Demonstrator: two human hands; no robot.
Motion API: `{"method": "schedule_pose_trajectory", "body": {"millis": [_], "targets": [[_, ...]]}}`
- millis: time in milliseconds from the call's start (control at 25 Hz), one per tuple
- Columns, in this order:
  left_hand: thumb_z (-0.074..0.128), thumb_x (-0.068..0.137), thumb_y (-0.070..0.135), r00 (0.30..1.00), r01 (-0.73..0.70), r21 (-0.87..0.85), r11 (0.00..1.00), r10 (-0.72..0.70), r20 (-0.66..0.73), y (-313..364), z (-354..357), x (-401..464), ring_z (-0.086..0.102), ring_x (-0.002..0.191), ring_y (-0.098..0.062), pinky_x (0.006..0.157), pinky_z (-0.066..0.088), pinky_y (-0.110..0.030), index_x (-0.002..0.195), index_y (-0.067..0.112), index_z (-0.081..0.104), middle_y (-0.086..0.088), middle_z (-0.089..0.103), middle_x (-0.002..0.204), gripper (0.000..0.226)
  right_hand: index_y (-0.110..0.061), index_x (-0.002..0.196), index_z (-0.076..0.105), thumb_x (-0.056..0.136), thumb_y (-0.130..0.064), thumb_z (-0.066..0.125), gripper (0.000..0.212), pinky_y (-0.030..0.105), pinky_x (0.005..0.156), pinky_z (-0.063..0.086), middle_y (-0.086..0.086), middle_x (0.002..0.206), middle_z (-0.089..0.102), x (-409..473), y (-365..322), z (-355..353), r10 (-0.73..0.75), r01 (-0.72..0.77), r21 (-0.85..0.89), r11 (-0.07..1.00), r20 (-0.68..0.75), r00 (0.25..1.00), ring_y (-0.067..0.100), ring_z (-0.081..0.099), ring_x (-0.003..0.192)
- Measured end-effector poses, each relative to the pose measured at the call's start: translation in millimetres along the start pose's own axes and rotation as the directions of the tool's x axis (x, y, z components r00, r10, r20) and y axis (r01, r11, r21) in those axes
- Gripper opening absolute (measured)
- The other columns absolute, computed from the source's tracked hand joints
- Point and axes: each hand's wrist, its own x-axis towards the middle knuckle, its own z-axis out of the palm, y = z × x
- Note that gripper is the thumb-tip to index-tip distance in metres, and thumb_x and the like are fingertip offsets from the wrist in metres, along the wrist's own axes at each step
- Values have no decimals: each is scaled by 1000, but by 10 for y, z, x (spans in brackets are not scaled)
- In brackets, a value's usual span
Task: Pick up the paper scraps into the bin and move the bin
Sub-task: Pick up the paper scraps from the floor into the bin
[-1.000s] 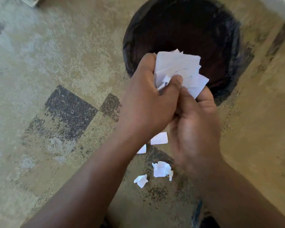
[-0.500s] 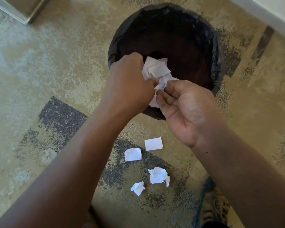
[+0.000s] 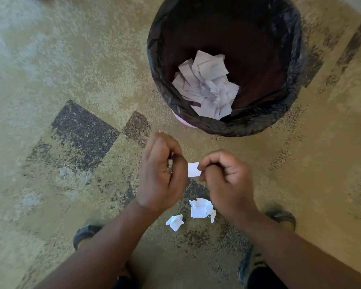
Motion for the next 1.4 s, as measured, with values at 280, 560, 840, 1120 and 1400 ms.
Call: {"method": "schedule_pose_trajectory", "body": {"millis": [280,560,840,1120,1400], "targets": [[76,86,25,702,262,560,786,-553,448,-1157,384,-863,49,123,-36,102,45,-45,136,19,56,-8,50,142,54,-15,146,47,94,-15,65,55,41,106,46,4,147,43,226,1472,66,368,-35,-792,609,244,897,28,45,132],[70,89,15,637,201,695,691,-631,443,-1349,573,-841,55,112,-34,89,48,-45,123,17,54,-7,59,122,38,-28,137,44,90,-16,70,55,46,95,47,-1,142,41,436,1599,451,390,116,-927,356,261,883,29,38,132],[82,82,19,297,462,525,715,-682,668,-1215,341,-1036,65,84,-14,64,50,-19,94,15,76,4,68,93,13,-27,87,52,92,-15,66,19,43,91,47,0,111,57,384,1673,255,476,82,-883,463,326,817,29,52,116],[71,93,23,321,158,651,743,-662,678,-957,415,-1832,34,123,-22,90,59,-37,103,28,75,4,37,136,12,-27,75,58,79,-19,84,28,35,90,48,-4,115,50,-59,1621,29,629,-4,-845,535,395,670,17,49,107],[51,96,-4,469,193,570,799,-586,661,-1033,441,-1795,55,104,-20,78,54,-31,109,15,65,1,57,111,28,-19,86,47,88,2,64,27,37,80,49,1,110,47,-657,2003,184,552,-111,-874,474,197,810,24,47,100]]}}
